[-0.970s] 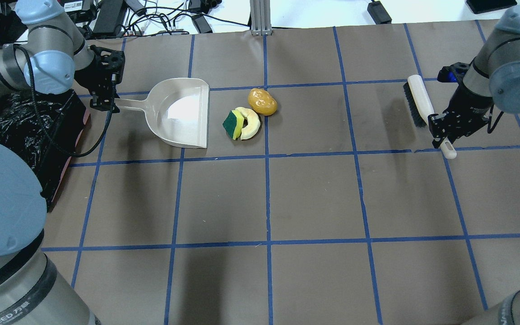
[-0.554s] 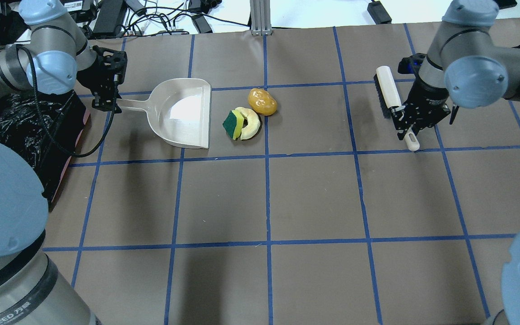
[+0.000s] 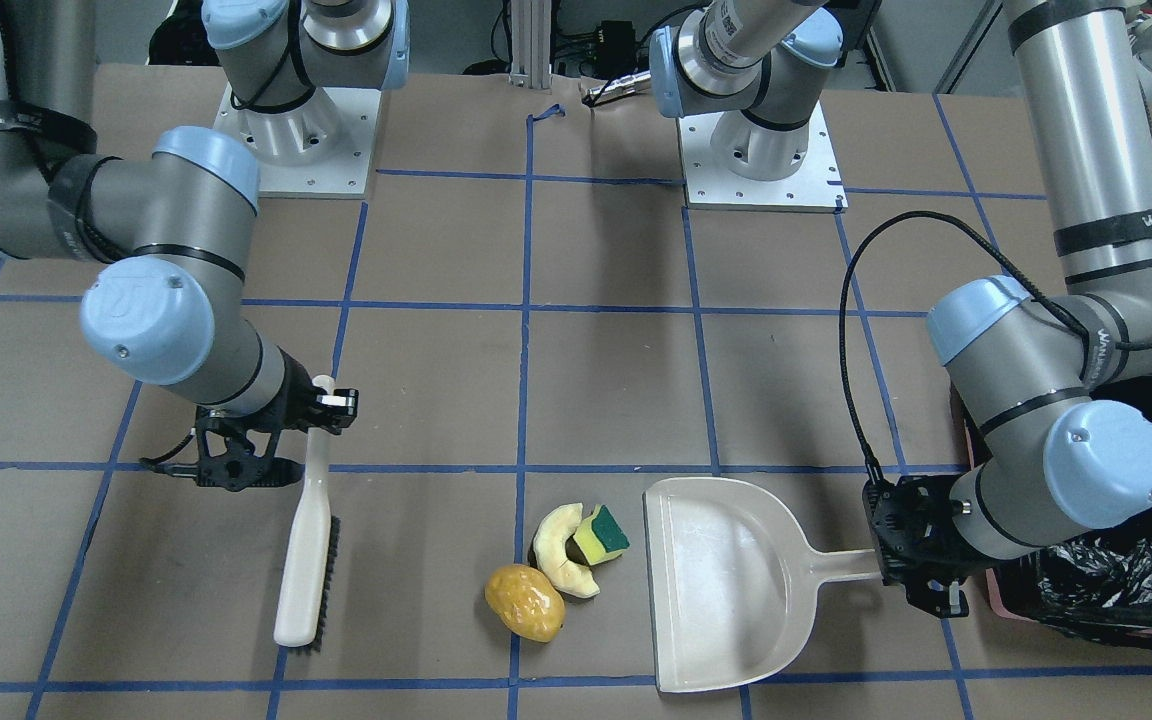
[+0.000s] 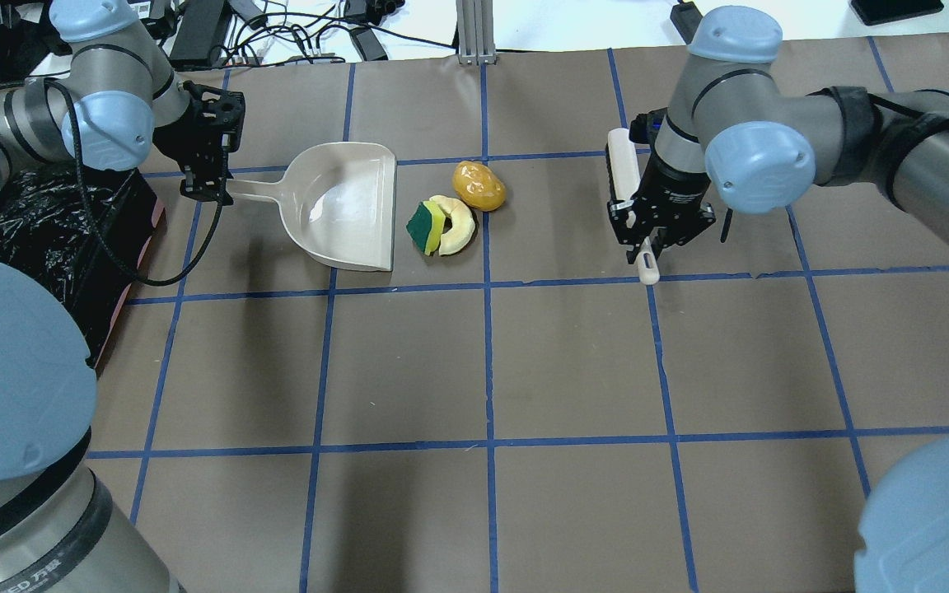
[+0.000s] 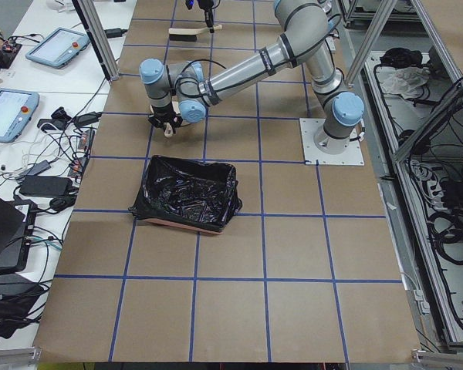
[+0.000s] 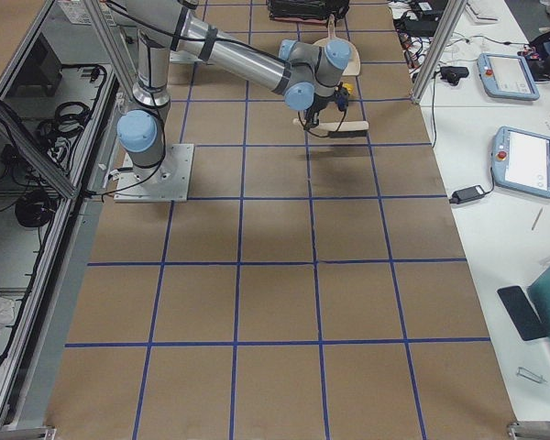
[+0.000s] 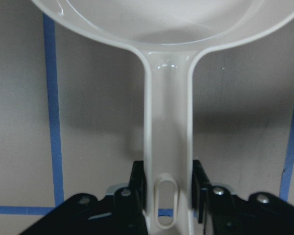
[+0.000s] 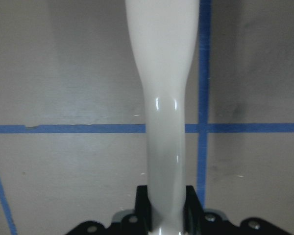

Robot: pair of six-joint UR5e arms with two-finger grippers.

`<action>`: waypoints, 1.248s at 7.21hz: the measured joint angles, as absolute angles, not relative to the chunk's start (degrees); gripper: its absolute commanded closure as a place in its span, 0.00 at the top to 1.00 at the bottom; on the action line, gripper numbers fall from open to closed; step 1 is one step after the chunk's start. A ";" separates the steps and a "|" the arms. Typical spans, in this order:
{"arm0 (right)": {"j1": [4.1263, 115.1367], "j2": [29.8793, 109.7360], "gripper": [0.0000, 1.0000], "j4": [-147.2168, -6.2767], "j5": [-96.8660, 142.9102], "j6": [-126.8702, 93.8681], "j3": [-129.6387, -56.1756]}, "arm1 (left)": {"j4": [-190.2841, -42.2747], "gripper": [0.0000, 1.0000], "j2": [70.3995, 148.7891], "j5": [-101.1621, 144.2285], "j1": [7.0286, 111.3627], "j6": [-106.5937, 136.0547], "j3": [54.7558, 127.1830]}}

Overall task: Sweep and dump trash into bin
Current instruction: 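Sweep the sponge into the dustpan with the brush in the right gripper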

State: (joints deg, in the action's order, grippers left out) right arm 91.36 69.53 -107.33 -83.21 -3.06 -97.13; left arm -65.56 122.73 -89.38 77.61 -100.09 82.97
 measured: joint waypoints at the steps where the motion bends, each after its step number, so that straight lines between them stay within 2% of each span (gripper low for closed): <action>1: 93.98 68.71 0.00 -107.50 -80.96 -8.06 -96.07 | -65.56 0.14 122.80 -89.40 77.83 -99.38 82.99; 5: 101.11 63.79 0.00 -110.34 -78.70 -20.49 -92.43 | -65.63 0.14 122.79 -89.47 77.95 -98.69 83.05; 9: 104.47 62.72 0.00 -112.48 -76.53 -24.85 -92.03 | -65.57 0.14 123.04 -89.43 77.80 -98.70 82.90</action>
State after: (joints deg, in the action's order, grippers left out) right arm 104.47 62.72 -112.48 -76.53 -24.85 -92.03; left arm -65.57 123.04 -89.43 77.80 -98.70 82.90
